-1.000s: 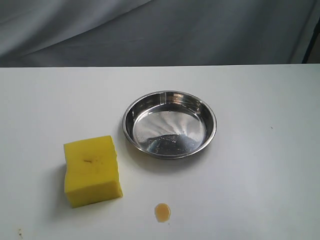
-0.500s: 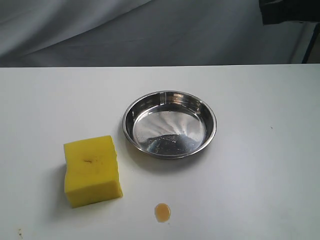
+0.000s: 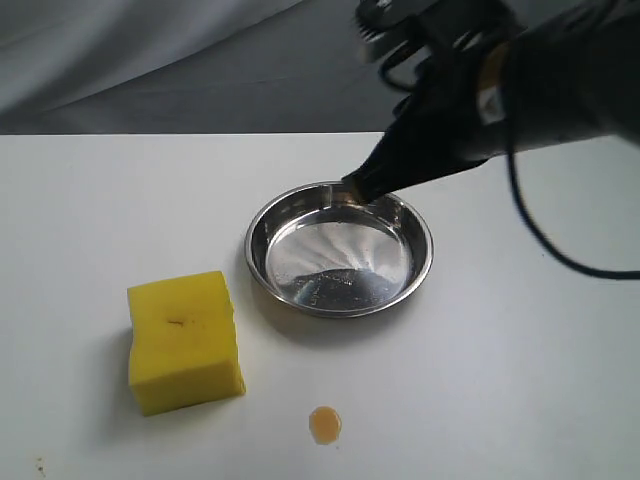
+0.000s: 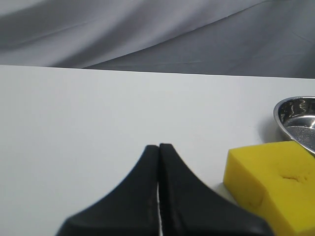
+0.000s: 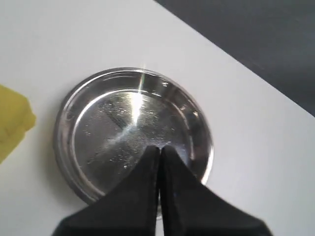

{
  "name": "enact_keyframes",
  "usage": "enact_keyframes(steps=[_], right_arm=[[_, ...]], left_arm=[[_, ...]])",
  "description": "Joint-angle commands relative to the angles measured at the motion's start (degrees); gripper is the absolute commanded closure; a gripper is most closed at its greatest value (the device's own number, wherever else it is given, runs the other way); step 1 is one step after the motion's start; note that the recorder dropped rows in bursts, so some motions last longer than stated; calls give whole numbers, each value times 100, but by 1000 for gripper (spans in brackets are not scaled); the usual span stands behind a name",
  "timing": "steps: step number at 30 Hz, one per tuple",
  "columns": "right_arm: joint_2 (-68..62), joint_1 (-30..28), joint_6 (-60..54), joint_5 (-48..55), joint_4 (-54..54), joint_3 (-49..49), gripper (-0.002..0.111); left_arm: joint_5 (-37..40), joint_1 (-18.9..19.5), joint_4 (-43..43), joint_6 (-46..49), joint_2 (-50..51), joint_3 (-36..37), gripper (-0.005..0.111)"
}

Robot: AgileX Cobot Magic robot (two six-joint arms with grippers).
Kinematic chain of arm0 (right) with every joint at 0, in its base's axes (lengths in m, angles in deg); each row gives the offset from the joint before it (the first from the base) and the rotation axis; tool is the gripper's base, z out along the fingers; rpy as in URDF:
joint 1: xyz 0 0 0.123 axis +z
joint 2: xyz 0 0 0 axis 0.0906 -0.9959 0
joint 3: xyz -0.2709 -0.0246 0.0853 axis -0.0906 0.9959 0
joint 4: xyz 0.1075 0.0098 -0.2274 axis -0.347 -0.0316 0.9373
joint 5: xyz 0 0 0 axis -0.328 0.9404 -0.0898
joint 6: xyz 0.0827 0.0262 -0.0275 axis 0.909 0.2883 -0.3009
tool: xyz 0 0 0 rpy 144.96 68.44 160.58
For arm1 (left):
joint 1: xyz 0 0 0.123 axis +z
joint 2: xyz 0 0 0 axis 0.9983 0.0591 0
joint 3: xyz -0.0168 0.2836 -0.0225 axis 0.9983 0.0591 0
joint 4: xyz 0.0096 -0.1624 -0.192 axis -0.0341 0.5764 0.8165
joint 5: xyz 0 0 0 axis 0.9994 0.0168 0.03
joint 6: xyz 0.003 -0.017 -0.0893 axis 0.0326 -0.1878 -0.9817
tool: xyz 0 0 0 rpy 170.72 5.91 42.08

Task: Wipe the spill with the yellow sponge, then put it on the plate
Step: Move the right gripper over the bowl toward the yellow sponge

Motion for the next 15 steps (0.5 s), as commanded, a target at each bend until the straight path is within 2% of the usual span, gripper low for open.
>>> enact_keyframes(steps=[1, 7, 12, 15], right_arm=[[-467, 416, 250, -795, 312, -40, 108], [-884, 489, 250, -1839, -326, -40, 108], [-1098, 489, 250, -2261, -677, -40, 108], [-1275, 489, 250, -2414, -905, -40, 102]], left_arm=[[-75, 7, -30, -41, 15, 12, 107], [-75, 7, -30, -41, 15, 12, 107], [-75, 7, -30, -41, 15, 12, 107], [-75, 7, -30, -41, 15, 12, 107]])
